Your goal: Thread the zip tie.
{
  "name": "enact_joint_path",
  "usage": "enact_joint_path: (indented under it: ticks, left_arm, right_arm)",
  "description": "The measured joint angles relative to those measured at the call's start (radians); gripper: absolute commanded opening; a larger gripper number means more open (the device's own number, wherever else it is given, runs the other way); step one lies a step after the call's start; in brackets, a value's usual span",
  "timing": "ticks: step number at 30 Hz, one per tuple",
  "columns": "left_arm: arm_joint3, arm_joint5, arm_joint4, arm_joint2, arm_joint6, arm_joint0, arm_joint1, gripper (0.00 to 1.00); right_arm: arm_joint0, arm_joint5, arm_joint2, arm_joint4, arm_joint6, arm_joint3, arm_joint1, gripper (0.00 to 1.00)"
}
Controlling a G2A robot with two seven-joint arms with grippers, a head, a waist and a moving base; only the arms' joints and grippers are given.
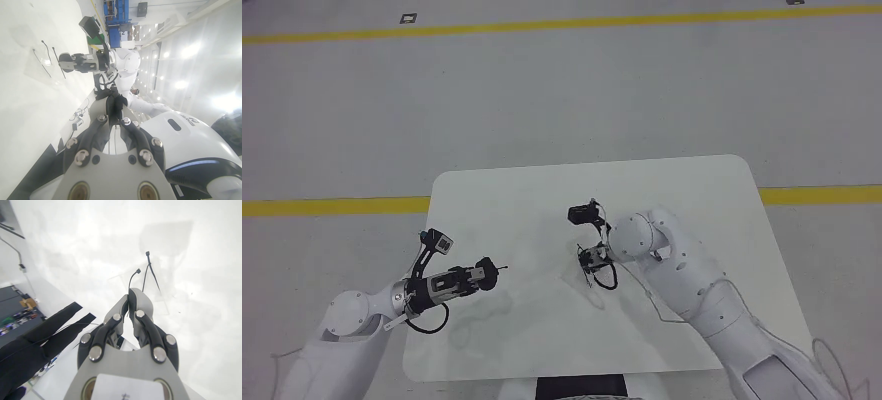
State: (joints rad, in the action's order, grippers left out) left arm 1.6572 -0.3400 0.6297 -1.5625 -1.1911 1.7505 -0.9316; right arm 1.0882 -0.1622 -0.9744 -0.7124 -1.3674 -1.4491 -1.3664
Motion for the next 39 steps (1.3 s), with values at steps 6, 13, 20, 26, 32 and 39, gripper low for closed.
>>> enact_joint_path:
  ticks: [6,13,20,26,32,39]
  left_arm:
    - [0.000,0.000,0.000,0.000,0.000,0.000,0.000,0.00]
    - [0.000,0.000,0.000,0.000,0.000,0.000,0.000,0.00]
    - [0.000,0.000,0.000,0.000,0.000,0.000,0.000,0.00]
    - [0.000,0.000,0.000,0.000,0.000,0.000,0.000,0.00]
    - [-0.002,0.002,0.058,0.024,0.054,0.004,-0.007,0.00]
    - [-0.027,0.000,0.205,0.064,0.066,0.031,-0.026,0.00]
  right_arm:
    - [0.046,0.063,-0.124,0.211,0.006,-0.008,0.019,0.00]
    - [0.082,0.157,-0.194,0.444,0.080,0.008,0.026,0.00]
    - [0.090,0.213,-0.195,0.517,0.119,0.013,0.026,0.00]
    - [0.094,0.215,-0.190,0.518,0.126,0.011,0.025,0.00]
    - [0.110,0.283,-0.168,0.552,0.323,-0.041,0.019,0.00]
    - [0.123,0.326,-0.119,0.519,0.569,-0.068,0.007,0.00]
